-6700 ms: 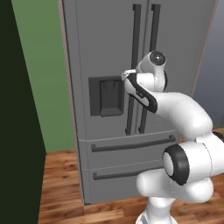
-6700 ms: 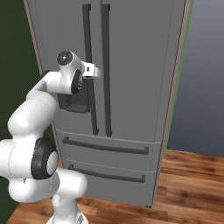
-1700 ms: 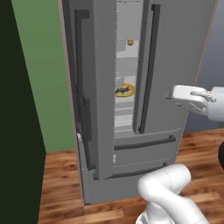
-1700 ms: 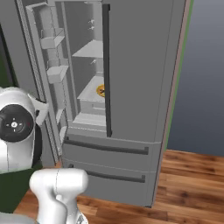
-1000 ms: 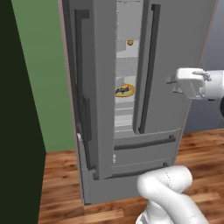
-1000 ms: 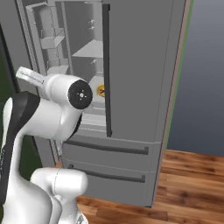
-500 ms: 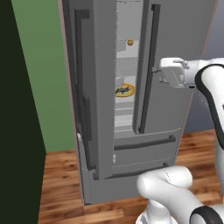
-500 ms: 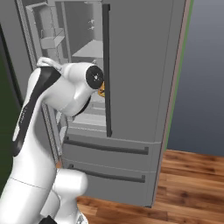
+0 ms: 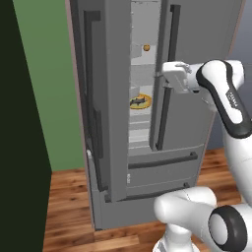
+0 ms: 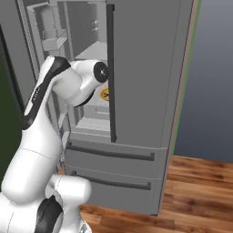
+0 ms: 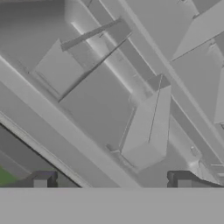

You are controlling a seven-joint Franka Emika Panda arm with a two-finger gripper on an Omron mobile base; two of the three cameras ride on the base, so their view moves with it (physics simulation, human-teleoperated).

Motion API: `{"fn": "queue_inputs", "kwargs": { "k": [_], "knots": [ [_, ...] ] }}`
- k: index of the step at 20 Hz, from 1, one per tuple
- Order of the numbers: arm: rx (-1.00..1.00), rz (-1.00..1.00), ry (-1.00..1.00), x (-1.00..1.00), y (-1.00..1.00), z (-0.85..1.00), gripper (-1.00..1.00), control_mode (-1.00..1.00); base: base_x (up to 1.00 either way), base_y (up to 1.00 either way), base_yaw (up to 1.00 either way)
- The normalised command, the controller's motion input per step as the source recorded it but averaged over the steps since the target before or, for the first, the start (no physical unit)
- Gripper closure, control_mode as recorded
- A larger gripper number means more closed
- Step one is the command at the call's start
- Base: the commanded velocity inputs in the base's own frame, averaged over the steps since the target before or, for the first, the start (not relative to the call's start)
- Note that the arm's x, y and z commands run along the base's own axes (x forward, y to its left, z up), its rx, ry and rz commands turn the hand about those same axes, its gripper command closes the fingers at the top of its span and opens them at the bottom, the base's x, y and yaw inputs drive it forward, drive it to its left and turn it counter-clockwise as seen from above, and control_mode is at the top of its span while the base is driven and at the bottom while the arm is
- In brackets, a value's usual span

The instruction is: Retrieve the fish from the fridge and place it on the saucepan with marinade on the stove.

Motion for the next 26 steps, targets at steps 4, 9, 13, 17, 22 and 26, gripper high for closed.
{"fn": "queue_inputs", "kwargs": {
  "k": [4,9,13,17,22,26],
  "knots": [
    [0.0,0.07,0.0,0.39,0.64,-0.11,-1.0,-1.0,0.0,0.0,0.0],
    [0.0,0.1,0.0,0.26,0.81,-0.06,-1.0,-1.0,0.0,0.0,0.0],
    [0.02,0.14,0.0,0.01,0.96,-0.03,-1.0,-1.0,0.0,0.0,0.0],
    [0.09,0.14,0.0,0.0,0.95,-0.03,-1.0,-1.0,0.0,0.0,0.0],
    [0.22,0.1,0.0,0.0,0.76,-0.17,-1.0,-1.0,0.0,0.0,0.0],
    [0.1,0.02,0.03,0.0,0.3,-0.11,-1.0,-1.0,0.0,0.0,0.0]
  ]
}}
